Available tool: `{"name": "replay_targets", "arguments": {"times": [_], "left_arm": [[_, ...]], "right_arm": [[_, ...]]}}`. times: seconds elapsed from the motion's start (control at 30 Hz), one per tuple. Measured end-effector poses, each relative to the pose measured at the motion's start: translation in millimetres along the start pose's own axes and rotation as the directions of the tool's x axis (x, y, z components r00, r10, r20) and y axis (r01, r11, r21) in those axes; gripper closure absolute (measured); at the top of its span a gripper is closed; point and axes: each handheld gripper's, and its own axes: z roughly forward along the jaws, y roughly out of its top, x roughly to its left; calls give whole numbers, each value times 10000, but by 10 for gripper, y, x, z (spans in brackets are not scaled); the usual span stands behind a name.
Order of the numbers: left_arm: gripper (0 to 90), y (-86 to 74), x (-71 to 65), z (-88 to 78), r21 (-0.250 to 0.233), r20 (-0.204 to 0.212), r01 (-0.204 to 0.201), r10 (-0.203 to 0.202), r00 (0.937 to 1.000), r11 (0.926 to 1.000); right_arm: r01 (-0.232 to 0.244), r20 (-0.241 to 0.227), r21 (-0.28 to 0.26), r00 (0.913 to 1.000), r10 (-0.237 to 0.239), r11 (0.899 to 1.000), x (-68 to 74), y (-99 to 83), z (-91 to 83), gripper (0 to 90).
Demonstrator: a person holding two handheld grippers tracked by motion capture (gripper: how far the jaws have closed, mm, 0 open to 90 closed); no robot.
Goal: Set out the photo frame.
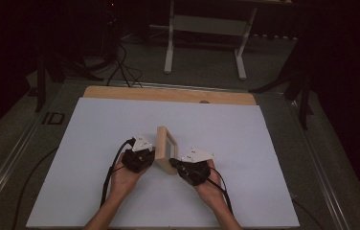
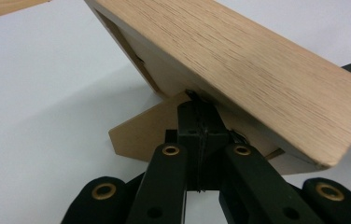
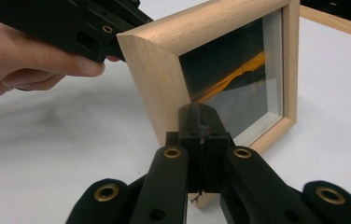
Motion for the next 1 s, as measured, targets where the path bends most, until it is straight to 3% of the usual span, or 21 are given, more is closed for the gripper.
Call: {"name": "replay_targets", "arguments": {"times": [0.5, 1.0], "left_arm": [[882, -12, 41, -23, 10, -77, 39, -39, 10000, 10000], [792, -4, 145, -227, -434, -452, 532, -551, 9975, 9976]], "right_arm": [[143, -111, 50, 9998, -142, 9999, 27, 10, 17, 883], [10, 156, -144, 9999, -8, 9999, -38, 11, -88, 767]]}}
